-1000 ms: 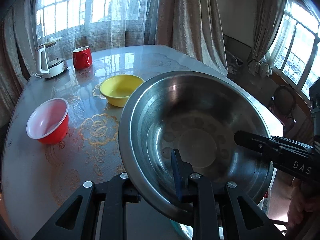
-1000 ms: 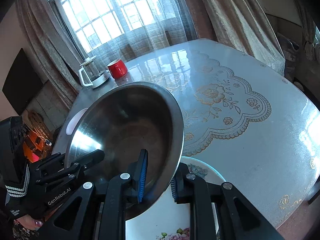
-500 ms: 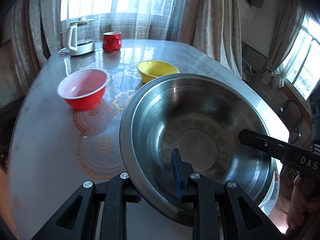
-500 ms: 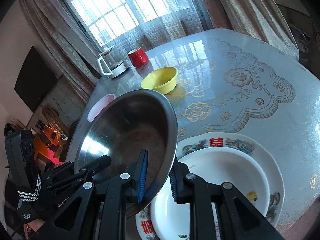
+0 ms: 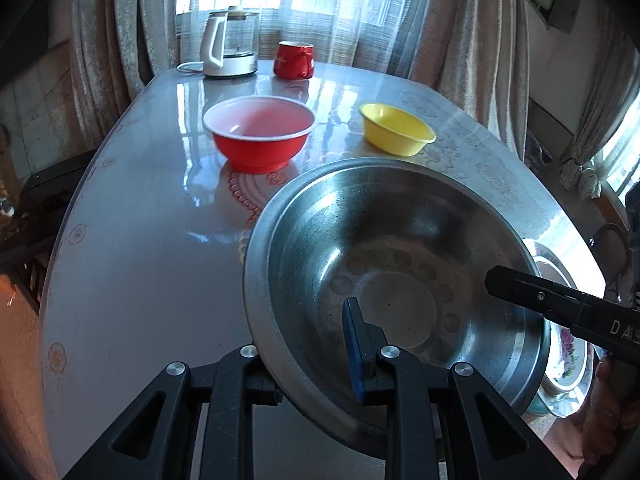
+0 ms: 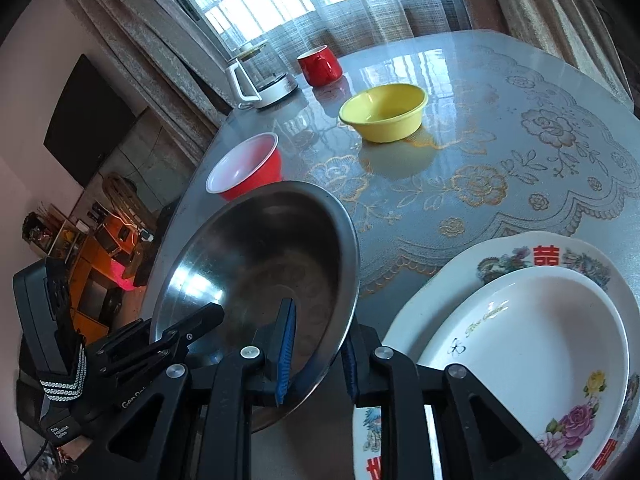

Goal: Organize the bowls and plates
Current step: 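Carry the steel bowl with both grippers beside the plate stack and lower it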

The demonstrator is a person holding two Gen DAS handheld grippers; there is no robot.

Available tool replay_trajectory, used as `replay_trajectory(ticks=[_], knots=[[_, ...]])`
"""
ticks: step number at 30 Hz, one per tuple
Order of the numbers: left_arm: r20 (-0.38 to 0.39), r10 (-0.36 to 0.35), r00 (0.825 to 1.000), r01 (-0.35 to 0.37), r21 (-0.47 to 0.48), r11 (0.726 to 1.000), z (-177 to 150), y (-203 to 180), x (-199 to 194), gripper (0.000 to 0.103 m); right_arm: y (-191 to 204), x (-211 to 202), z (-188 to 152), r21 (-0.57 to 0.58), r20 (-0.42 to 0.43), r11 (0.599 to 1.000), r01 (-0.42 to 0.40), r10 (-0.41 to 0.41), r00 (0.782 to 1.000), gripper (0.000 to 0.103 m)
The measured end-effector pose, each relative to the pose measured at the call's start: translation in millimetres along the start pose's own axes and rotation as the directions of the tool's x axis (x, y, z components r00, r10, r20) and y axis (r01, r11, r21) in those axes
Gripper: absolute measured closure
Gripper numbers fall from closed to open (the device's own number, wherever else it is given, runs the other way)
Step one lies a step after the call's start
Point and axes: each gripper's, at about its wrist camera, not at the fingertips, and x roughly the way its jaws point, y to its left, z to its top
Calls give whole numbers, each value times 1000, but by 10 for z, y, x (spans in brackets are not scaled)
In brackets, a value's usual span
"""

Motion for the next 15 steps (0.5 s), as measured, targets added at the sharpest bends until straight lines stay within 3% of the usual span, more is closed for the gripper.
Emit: replay_trajectory(ticks=[6, 8, 15], knots=[[-25, 11, 1000, -12, -31, 999, -65, 107, 49, 79, 52, 135, -29, -7, -44, 1000, -5, 5, 999, 80], [-25, 22, 999, -22, -16, 1000, -81, 99, 62, 79, 66, 138, -33, -16, -49, 1000, 5, -5, 999, 75], [-21, 34, 999, -33, 13, 999, -111, 56, 92, 79, -13, 28, 16, -10, -15, 999, 37, -37, 999, 72]])
